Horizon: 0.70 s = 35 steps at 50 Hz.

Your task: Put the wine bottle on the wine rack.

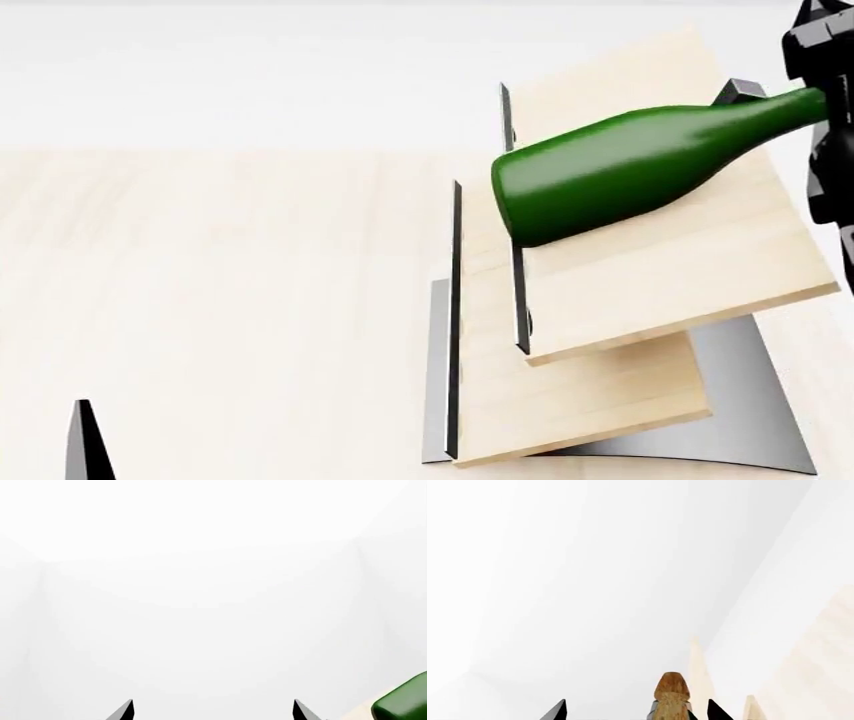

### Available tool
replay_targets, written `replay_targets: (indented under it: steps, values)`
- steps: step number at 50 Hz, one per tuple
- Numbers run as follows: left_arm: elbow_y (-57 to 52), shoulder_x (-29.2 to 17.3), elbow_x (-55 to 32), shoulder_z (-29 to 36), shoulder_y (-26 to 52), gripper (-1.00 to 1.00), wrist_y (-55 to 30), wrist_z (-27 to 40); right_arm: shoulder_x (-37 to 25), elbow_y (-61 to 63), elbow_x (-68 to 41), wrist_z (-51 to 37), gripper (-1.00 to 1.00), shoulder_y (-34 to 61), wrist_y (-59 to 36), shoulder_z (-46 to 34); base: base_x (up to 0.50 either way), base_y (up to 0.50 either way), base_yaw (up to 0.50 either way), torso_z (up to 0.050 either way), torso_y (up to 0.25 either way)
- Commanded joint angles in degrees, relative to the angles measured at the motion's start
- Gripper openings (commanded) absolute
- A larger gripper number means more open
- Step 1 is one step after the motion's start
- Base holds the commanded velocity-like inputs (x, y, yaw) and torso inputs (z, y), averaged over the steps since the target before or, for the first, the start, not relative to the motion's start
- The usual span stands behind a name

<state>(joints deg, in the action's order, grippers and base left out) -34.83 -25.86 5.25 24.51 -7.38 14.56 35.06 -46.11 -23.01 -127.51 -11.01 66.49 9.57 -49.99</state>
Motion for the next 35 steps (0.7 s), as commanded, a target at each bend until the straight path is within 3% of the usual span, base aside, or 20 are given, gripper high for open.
replay_targets:
  steps: [1,16,35]
  values:
    - [-0.2,-0.1,0.0,0.1,0.1,1.00,-0.3,0.1,0.2,-0.3,0.2,0.4,1.00,-0.2,-0.2,0.2,0.00,0.00,0.00,0.000,0.000]
    - [0.5,-0.1,0.0,0.4,0.3,1.00,0.1,0.2,-1.8,2.2,0.3,-0.2,1.00,-1.6,1.1,1.3,0.00,0.00,0.00,0.000,0.000]
    - [0.0,-0.1,0.5,1.0,0.3,1.00,-0.4,0.2,-12.8,18.2,-0.2,-2.7,1.00,-10.3,10.5,6.8,0.00,0.00,0.00,0.000,0.000]
